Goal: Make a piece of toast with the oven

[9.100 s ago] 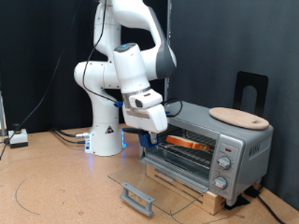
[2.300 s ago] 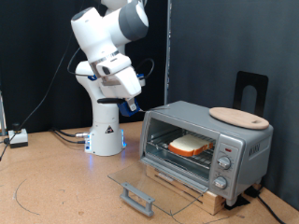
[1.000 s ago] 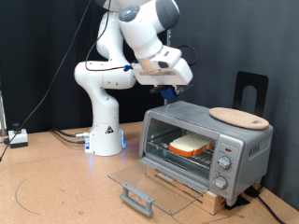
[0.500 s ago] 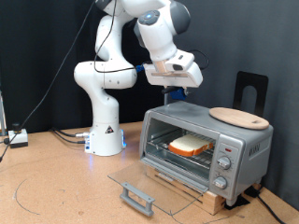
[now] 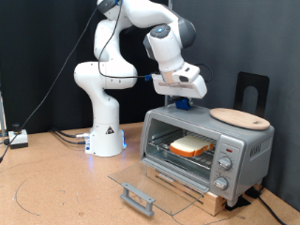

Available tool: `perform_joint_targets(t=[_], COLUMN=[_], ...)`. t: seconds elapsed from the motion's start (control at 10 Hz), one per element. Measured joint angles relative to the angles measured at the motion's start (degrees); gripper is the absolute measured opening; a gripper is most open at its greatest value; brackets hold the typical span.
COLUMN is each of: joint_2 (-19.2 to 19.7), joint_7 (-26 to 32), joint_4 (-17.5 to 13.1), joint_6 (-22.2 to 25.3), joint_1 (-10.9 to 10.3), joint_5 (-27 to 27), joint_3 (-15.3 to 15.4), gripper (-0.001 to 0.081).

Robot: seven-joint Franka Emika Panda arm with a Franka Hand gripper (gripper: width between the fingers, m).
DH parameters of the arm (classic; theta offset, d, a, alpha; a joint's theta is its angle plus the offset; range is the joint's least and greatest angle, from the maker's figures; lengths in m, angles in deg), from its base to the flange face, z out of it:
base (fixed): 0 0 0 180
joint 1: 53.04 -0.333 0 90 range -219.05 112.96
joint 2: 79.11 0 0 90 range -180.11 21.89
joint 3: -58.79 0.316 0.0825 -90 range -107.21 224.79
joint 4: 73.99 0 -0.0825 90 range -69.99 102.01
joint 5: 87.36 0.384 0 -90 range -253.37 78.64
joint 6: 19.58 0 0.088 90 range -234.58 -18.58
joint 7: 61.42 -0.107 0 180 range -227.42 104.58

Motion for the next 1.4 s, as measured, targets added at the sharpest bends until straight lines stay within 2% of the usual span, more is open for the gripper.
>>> perform_joint_targets(t=[0.1, 0.3, 0.5, 0.7, 1.0, 1.2, 1.4], joint_2=[-0.54, -1.61, -3.66, -6.67, -9.08, -9.05, -8.62], joint_7=[-0.14, -0.39, -0.60, -0.60, -0.19, -0.22, -0.39], joint_4=[0.09, 0.04, -0.23, -0.56, -1.44, -1.21, -0.69], joint_6=[-0.23, -0.24, -0.12, 1.76, 7.63, 6.21, 3.70], joint_1=[-0.39, -0.75, -0.88, -0.96, -0.89, -0.22, 3.40], joint_5=[1.57, 3.85, 5.24, 5.34, 2.94, 2.67, 0.84], joint_3=[0.53, 0.56, -1.04, -5.29, -12.60, -12.19, -12.51], gripper=[0.0491, 0.0768, 0.0797, 0.0808, 0.0809, 0.0809, 0.0809])
